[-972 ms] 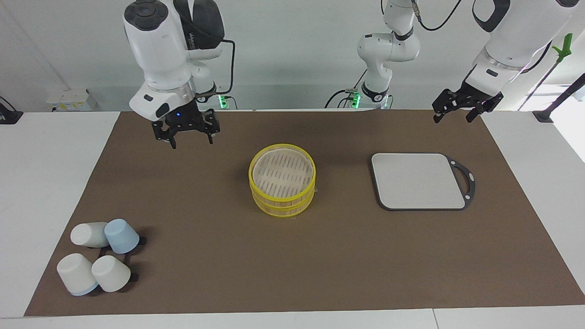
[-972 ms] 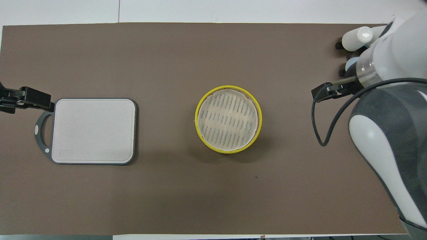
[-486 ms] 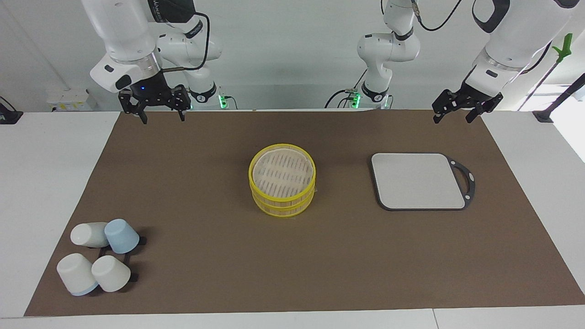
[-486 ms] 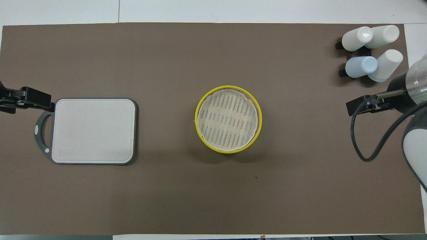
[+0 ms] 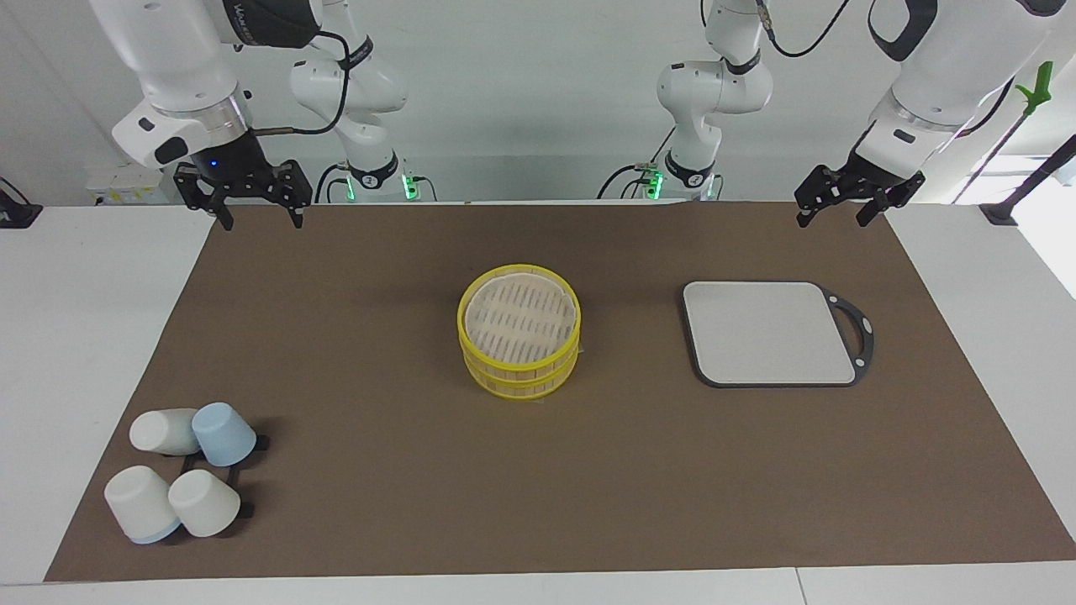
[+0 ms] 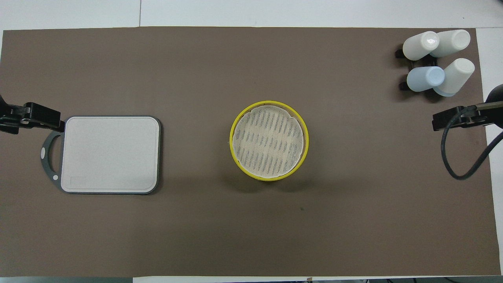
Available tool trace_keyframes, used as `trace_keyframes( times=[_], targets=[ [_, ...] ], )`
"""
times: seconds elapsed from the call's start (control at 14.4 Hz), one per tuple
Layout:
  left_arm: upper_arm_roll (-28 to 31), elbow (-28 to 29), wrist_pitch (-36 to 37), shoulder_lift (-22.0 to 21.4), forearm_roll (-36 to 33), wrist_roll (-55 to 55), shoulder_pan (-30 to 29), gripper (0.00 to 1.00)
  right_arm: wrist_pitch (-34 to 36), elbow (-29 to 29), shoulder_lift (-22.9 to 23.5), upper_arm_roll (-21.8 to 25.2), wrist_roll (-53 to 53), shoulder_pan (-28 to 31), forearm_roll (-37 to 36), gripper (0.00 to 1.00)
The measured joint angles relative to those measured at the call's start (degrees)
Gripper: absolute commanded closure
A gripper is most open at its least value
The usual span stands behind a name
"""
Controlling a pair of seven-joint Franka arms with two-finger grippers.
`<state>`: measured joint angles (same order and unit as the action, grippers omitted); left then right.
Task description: Place bun in steamer
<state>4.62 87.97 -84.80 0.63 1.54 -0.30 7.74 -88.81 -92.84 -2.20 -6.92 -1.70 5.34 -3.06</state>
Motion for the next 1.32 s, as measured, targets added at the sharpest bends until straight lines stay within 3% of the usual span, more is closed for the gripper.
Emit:
trace_keyframes(
  times=[1.32],
  targets=[
    [0.01, 0.04, -0.13, 0.0, 0.0, 0.0, 0.0, 0.0, 0.13, -1.8, -0.33, -0.09, 0.0, 0.61, 2.13, 0.0]
  ],
)
